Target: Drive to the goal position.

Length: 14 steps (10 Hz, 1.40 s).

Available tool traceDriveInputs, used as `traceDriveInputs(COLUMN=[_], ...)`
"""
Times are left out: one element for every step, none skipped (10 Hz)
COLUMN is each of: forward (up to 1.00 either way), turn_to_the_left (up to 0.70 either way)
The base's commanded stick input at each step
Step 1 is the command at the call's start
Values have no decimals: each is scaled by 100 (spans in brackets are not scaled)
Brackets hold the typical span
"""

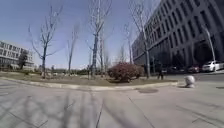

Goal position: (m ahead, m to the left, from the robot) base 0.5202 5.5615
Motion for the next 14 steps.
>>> traceDriveInputs(forward=[70,70,70,70,70,70,70,70,70,70,70,70,70,70], turn_to_the_left=[0,0,0,0,-11,-31,-35,-35,-35,-35,-35,-35,-35,-35])
